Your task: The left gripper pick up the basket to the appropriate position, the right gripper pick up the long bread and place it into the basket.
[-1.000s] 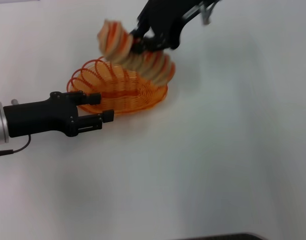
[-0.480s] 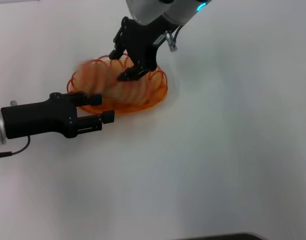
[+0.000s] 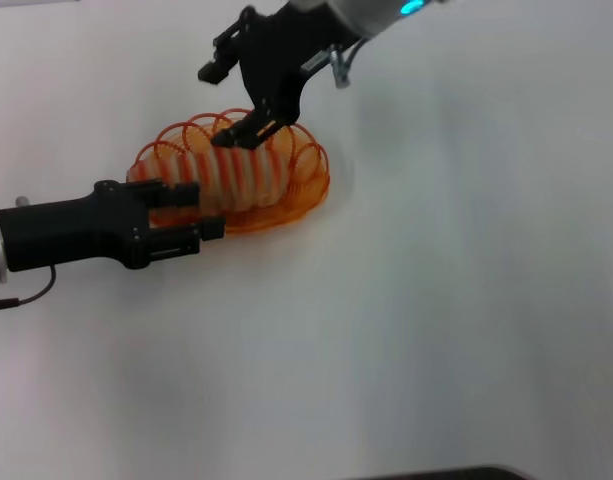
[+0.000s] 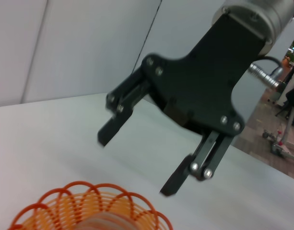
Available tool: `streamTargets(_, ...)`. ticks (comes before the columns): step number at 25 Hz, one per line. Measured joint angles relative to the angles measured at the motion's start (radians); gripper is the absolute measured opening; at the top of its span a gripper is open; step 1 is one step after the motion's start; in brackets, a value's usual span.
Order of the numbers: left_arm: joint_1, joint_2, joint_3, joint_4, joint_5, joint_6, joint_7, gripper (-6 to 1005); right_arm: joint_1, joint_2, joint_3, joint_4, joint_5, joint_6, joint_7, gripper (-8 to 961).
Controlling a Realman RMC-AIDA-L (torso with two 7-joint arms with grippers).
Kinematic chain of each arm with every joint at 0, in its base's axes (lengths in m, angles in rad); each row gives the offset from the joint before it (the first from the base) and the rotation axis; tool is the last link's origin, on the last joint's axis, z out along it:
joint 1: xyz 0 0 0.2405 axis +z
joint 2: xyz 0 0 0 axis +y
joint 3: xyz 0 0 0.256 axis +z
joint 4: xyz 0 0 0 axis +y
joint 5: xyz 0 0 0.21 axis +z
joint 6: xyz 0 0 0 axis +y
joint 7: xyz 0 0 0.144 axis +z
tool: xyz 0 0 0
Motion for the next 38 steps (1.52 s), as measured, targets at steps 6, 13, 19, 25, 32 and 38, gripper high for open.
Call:
streamTargets(6,-0.001,0.012,-0.059,0.002,0.0,-0.022,0.0,649,-0.213,-0.005,0.128,-0.021,0.199,-0.07,-0.015,739)
streamTargets(13,0.001,0.018,-0.101,0.015,0.0,-0.126,0.004,650,-0.561,0.008,0.149,0.06,0.596,-0.107,-0.231,738)
streamTargets(19,0.016,-0.002,-0.102,0.006,-0.007,-0.182,0.006,649,-0.667,0.009,0.156,0.285,0.766,-0.101,-0.495,736)
streamTargets(25,0.034,-0.005,-0.108,0.007,-0.037,-0.185,0.009,646,-0.683,0.008,0.157,0.363,0.794,-0.083,-0.588,733)
streamTargets(32,0.037,-0.005,-0.114,0.011,-0.046,-0.16,0.01,643,-0.684,0.008,0.157,0.367,0.797,-0.057,-0.593,733)
streamTargets(38,0.038,-0.001,-0.108,0.011,-0.042,-0.147,0.01,643,-0.679,0.008,0.162,0.368,0.798,-0.056,-0.593,733)
